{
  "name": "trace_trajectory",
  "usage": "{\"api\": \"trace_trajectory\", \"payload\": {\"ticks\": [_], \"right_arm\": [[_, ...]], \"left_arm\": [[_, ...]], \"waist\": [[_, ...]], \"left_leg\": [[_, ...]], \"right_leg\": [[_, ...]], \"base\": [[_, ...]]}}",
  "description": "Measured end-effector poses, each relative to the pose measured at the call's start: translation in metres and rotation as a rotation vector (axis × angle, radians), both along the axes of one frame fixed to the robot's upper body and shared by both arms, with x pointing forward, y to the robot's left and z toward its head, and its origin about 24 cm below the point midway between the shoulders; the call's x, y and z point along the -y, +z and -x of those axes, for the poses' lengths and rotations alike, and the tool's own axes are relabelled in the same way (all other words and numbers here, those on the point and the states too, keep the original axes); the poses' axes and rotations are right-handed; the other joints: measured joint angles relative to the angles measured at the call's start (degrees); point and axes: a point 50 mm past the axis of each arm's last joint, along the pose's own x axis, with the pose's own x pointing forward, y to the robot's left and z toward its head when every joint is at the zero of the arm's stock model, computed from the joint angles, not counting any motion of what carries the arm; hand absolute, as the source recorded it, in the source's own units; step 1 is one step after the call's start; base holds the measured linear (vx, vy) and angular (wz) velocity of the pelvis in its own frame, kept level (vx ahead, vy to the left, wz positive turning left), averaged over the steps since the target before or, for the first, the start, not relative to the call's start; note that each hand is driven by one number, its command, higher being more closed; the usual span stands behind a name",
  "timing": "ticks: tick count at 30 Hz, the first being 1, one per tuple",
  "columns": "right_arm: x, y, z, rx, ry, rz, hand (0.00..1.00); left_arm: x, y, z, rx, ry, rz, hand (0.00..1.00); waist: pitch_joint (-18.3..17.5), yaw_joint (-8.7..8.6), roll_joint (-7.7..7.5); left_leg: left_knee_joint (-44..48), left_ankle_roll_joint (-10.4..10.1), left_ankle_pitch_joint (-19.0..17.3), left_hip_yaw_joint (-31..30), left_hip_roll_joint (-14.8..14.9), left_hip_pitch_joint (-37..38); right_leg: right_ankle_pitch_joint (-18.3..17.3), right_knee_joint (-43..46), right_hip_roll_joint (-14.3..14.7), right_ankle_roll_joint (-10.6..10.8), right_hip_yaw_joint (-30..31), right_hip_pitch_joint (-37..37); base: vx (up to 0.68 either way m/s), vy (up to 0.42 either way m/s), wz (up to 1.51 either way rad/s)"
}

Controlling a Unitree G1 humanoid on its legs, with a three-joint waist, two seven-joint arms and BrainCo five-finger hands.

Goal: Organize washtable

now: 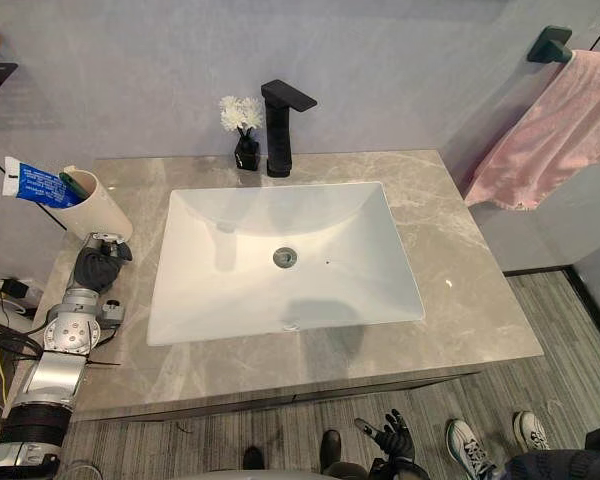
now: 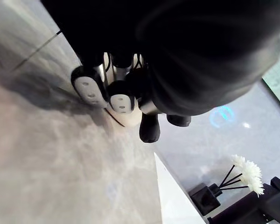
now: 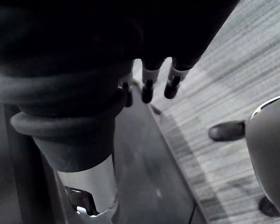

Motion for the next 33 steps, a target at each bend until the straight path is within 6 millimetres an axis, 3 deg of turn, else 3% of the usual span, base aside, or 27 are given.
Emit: {"api": "trace_trajectory", "payload": {"ticks": [5, 11, 14, 21, 22, 27, 33], "right_arm": [[0.001, 0.001, -0.002, 0.005, -0.003, 0.001, 0.00], [-0.001, 0.000, -0.006, 0.004, 0.000, -0.006, 0.00], [-0.002, -0.004, -0.002, -0.018, -0.001, -0.015, 0.00], [-0.003, -0.006, 0.002, -0.039, -0.063, -0.047, 0.00], [-0.004, -0.007, 0.005, -0.047, -0.071, -0.051, 0.00], [-0.004, -0.009, 0.012, -0.082, -0.104, -0.062, 0.00], [-0.004, -0.012, 0.022, -0.117, -0.151, -0.067, 0.00]], "left_arm": [[0.029, 0.001, 0.024, 0.089, -0.042, 0.111, 1.00], [0.044, 0.016, 0.049, 0.243, -0.046, 0.284, 1.00], [0.032, 0.021, 0.065, 0.341, 0.041, 0.387, 1.00], [-0.009, 0.000, 0.124, 0.430, 0.377, 0.588, 1.00], [-0.012, -0.005, 0.129, 0.430, 0.413, 0.614, 0.00], [-0.022, -0.058, 0.149, 0.337, 0.638, 0.806, 0.00], [0.001, -0.143, 0.163, 0.008, 0.812, 1.014, 0.00]], "waist": [[0.0, 0.27, 0.01], [0.0, 1.09, 0.39], [0.1, 3.36, 0.85], [-0.7, 3.96, 2.34], [-0.8, 4.75, 2.34], [-1.5, 4.73, 2.13], [-2.9, 4.82, 1.82]], "left_leg": [[0.1, 0.0, 0.0, -1.7, -0.1, -0.3], [1.5, 0.2, -0.1, -4.8, -0.4, -0.7], [2.0, 0.3, -0.2, -5.2, -0.6, -0.7], [1.3, 0.1, -0.2, -8.3, -1.1, 0.3], [1.4, 0.2, -0.1, -8.6, -1.1, 0.3], [2.0, 0.3, 0.0, -10.6, -1.1, 0.4], [2.3, 0.0, 0.2, -11.0, -0.8, 0.4]], "right_leg": [[0.0, 0.0, -0.2, 0.0, -2.2, 0.4], [0.0, 0.0, -0.8, 0.0, -4.9, 2.1], [-0.1, 0.0, -1.0, 0.0, -5.9, 2.6], [-1.5, 0.0, -1.8, 0.1, -10.4, 5.6], [-1.6, 0.0, -1.8, 0.1, -10.8, 5.9], [-2.2, 0.0, -1.9, -0.1, -14.0, 7.1], [-2.8, 0.0, -2.0, 0.2, -16.1, 8.0]], "base": [[-0.01, -0.020, 0.15], [-0.03, -0.017, 0.26], [-0.08, -0.018, 0.11], [-0.06, -0.013, 0.31], [-0.01, -0.019, 0.19], [-0.01, -0.027, 0.22], [0.00, -0.026, 0.11]]}}
